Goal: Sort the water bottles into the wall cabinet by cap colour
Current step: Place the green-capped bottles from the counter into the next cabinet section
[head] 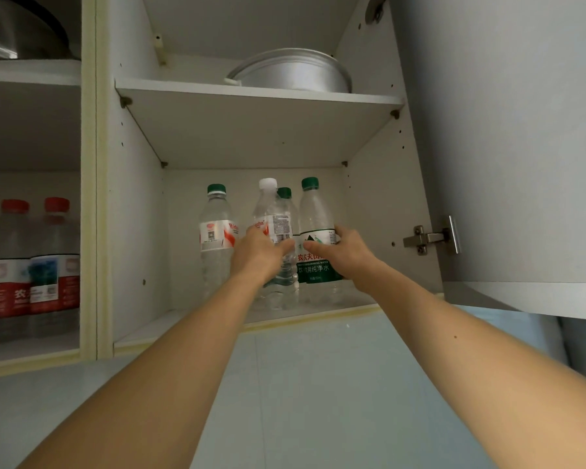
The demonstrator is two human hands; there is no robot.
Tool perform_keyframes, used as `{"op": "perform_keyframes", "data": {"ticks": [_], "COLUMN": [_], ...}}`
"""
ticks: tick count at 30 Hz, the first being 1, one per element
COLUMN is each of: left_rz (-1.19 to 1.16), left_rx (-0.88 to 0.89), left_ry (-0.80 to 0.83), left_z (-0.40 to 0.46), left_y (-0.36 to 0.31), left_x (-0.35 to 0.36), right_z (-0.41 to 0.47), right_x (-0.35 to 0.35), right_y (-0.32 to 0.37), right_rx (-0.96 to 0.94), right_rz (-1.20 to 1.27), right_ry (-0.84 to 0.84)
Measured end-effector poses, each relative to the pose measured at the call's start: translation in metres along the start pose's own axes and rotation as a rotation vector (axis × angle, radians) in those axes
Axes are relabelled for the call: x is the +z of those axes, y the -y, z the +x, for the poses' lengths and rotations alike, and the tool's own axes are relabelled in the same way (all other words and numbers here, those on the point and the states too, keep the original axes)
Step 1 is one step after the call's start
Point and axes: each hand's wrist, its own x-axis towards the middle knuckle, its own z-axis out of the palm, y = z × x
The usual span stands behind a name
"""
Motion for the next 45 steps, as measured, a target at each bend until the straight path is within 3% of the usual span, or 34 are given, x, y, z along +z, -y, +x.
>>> {"op": "perform_keyframes", "data": {"ticks": [13,18,25,31,35,41,45], "left_rz": [-0.076,-0.008,-0.068,-0.297,-0.343,-0.337,-0.346], "left_rx": [0.020,-0.006,0.128,0.271,0.263,0.117,-0.018], "left_ry": [0.037,0.107,0.049,0.132,0.192,0.316,0.516], "left_z": [-0.009,-0.019,-0.057,-0.110,-0.145,-0.206,-0.256], "left_y": [0.000,0.002,0.004,0.000,0.016,0.075,0.125], "left_x": [0.003,-0.004,-0.033,-0.057,-0.056,-0.023,0.005], "right_z": [0.000,-0.010,-0.061,-0.121,-0.165,-0.236,-0.289], "right_x": [0.002,0.000,-0.008,-0.011,-0.006,-0.004,-0.002], "right_y": [-0.002,0.003,0.012,0.021,0.004,-0.055,-0.107], "right_rx": [0.018,0.040,-0.229,-0.403,-0.450,-0.247,0.056], "right_rz": [-0.025,-0.254,-0.613,-0.619,-0.641,-0.676,-0.661], "right_ry": [-0.023,-0.023,-0.165,-0.259,-0.213,-0.050,0.071]}}
